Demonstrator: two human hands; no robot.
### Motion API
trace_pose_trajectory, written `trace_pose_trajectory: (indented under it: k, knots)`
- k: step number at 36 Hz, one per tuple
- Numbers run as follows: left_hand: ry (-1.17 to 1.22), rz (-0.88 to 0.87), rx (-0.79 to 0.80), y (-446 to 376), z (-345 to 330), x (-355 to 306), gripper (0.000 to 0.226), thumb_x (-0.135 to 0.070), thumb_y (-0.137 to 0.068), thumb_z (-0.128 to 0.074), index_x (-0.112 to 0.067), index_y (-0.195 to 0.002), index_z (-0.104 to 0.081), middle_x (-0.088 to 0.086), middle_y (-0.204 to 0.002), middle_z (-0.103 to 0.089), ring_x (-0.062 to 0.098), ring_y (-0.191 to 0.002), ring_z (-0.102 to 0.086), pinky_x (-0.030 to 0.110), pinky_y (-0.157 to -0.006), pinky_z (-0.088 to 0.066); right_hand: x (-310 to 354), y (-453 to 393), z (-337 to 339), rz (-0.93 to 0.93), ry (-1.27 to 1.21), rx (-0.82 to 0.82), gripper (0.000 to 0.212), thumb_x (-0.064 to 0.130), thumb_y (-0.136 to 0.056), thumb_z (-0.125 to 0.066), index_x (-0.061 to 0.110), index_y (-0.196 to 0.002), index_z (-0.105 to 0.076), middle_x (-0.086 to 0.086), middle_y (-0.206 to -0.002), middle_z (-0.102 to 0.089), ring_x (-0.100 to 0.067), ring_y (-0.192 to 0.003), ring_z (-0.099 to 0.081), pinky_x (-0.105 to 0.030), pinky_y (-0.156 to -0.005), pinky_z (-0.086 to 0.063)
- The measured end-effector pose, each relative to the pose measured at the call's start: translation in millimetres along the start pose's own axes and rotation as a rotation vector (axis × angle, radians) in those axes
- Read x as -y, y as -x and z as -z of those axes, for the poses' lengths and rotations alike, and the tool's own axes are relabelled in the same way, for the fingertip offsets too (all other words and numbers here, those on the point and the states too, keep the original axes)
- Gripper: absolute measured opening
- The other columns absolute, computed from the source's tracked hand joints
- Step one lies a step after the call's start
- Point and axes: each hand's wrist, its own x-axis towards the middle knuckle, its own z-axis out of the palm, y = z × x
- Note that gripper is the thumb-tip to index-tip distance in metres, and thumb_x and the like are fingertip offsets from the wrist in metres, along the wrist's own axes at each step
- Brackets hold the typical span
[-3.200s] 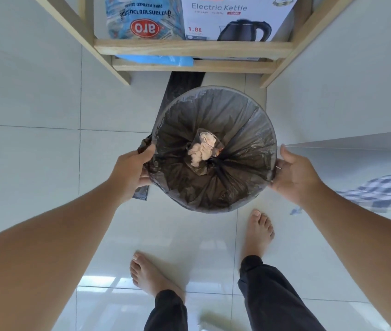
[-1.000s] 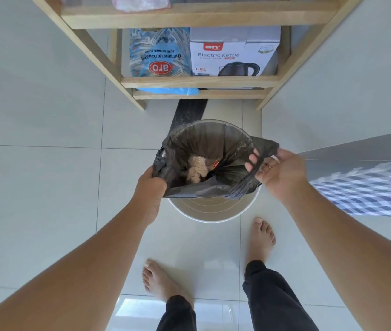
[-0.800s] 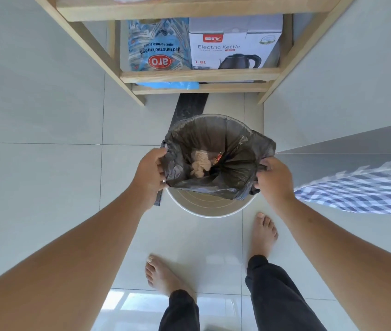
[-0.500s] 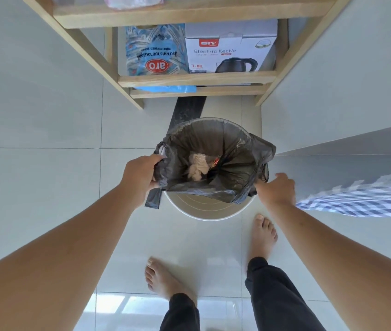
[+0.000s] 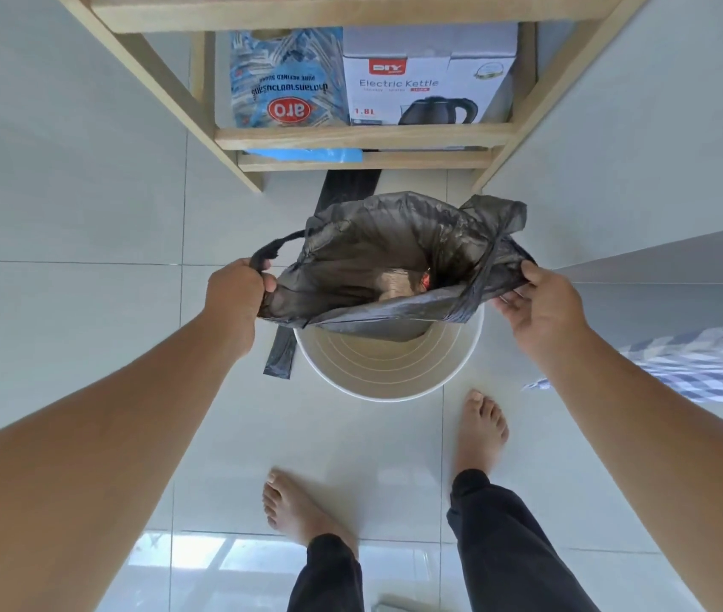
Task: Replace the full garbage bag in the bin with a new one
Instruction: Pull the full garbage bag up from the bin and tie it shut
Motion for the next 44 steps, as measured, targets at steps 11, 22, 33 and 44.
trace_pose_trajectory:
  k: [11, 22, 33, 44]
  knots:
    - [-0.318, 0.009, 0.313, 30.9, 22.2, -7.1, 0.022, -0.017, -0.092, -0.048, -0.008, -0.086, -0.068, 0.008, -0.053, -0.049, 0.021, -0.059, -0.049, 0.032, -0.063, -0.052, 9.9, 8.3, -4.6, 0.252, 0.719, -0.085, 0.037, 0.008, -0.088, -0.05, 0.007, -0.124, -0.061, -0.018, -0.126, -0.062, -0.019, -0.089, -0.056, -0.039, -0.081, -0.056]
    - [-0.217, -0.029, 0.248, 39.1, 9.0, -9.9, 0.014, -0.015, -0.092, -0.058, -0.003, -0.098, -0.061, 0.012, -0.067, -0.062, 0.027, -0.058, -0.061, 0.042, -0.054, -0.06, -22.0, 24.2, -47.2, 0.196, 0.776, -0.054, 0.027, 0.018, -0.083, -0.064, -0.005, -0.096, -0.067, -0.007, -0.077, -0.066, -0.014, -0.054, -0.049, -0.023, -0.053, -0.037]
    - [0.644, 0.01, -0.124, 43.4, 41.2, -31.2, 0.008, -0.016, -0.078, -0.056, -0.019, -0.072, -0.061, -0.004, -0.086, -0.061, 0.015, -0.089, -0.065, 0.036, -0.09, -0.054, 43.7, 51.1, -9.2, 0.239, 0.138, -0.016, 0.009, 0.022, -0.063, -0.058, 0.022, -0.058, -0.051, 0.006, -0.067, -0.047, -0.013, -0.067, -0.043, -0.028, -0.069, -0.032]
    - [1.248, -0.2, 0.387, 63.0, 53.6, -79.0, 0.008, -0.015, -0.069, -0.05, -0.01, -0.074, -0.053, 0.011, -0.089, -0.066, 0.034, -0.111, -0.066, 0.044, -0.103, -0.043, 98.8, 115.7, -51.0, 0.32, -0.504, 0.567, 0.027, 0.007, -0.085, -0.029, 0.012, -0.059, -0.033, -0.018, -0.06, -0.066, -0.034, -0.079, -0.063, -0.028, -0.067, -0.051]
